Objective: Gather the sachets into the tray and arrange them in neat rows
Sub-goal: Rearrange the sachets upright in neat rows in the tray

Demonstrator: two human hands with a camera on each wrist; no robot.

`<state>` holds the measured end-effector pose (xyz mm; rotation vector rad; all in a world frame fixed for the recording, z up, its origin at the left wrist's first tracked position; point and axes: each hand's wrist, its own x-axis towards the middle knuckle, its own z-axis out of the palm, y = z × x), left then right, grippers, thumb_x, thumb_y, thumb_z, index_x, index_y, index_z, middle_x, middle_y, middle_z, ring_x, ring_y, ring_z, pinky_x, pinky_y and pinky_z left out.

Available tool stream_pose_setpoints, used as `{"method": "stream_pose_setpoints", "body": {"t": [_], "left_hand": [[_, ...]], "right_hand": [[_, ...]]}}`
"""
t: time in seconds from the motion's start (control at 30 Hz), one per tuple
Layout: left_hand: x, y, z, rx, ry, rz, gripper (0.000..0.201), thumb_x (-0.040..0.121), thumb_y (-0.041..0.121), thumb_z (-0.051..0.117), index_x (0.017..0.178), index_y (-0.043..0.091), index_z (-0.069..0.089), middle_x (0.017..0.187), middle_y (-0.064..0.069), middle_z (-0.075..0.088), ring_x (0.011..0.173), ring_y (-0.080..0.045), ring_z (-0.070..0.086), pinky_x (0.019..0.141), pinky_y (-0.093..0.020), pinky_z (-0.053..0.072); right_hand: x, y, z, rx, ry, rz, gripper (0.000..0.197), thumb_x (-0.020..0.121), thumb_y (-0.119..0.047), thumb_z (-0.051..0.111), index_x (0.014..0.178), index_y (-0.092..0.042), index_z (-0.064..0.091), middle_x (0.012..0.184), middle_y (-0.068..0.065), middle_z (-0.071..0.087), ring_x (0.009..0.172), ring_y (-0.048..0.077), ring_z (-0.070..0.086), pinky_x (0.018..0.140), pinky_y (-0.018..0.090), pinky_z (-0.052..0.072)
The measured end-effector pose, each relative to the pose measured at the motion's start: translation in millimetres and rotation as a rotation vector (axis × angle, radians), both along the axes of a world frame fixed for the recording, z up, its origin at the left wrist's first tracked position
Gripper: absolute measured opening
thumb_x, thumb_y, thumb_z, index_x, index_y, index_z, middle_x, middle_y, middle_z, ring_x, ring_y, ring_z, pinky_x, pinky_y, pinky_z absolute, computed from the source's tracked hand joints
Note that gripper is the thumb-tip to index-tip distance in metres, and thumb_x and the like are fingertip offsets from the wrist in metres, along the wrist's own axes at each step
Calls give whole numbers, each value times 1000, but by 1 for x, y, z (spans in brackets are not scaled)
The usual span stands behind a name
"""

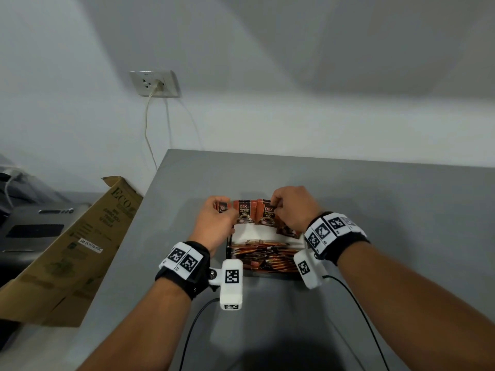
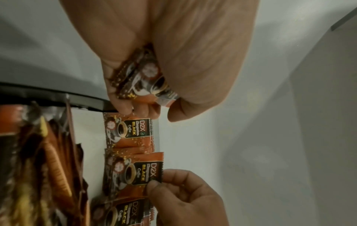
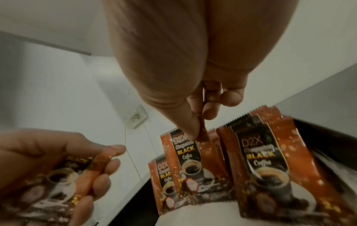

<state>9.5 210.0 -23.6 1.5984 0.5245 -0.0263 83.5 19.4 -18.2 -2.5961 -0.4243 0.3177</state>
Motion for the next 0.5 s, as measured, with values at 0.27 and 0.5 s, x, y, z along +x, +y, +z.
{"method": "stream_pose_setpoints", "body": {"t": [0.27, 0.5], "left_hand": [[-6, 4, -6, -46, 49, -15, 22, 88, 1, 59, 103, 17, 57, 92, -13, 67, 70, -21, 57, 63, -34, 51], [-5, -2, -7, -56, 66, -24, 29, 86, -9, 53, 104, 13, 58, 98, -9, 66, 81, -21, 63, 78, -44, 60]], "right_hand": [[3, 9, -17, -67, 7, -1, 16, 90, -4, 63, 92, -18, 69, 98, 6, 70, 85, 24, 66, 80, 42, 60], [5, 7, -14, -104, -18, 18, 20, 90, 0, 58, 94, -16, 69, 100, 7, 68, 85, 24, 64, 80, 40, 58]]}}
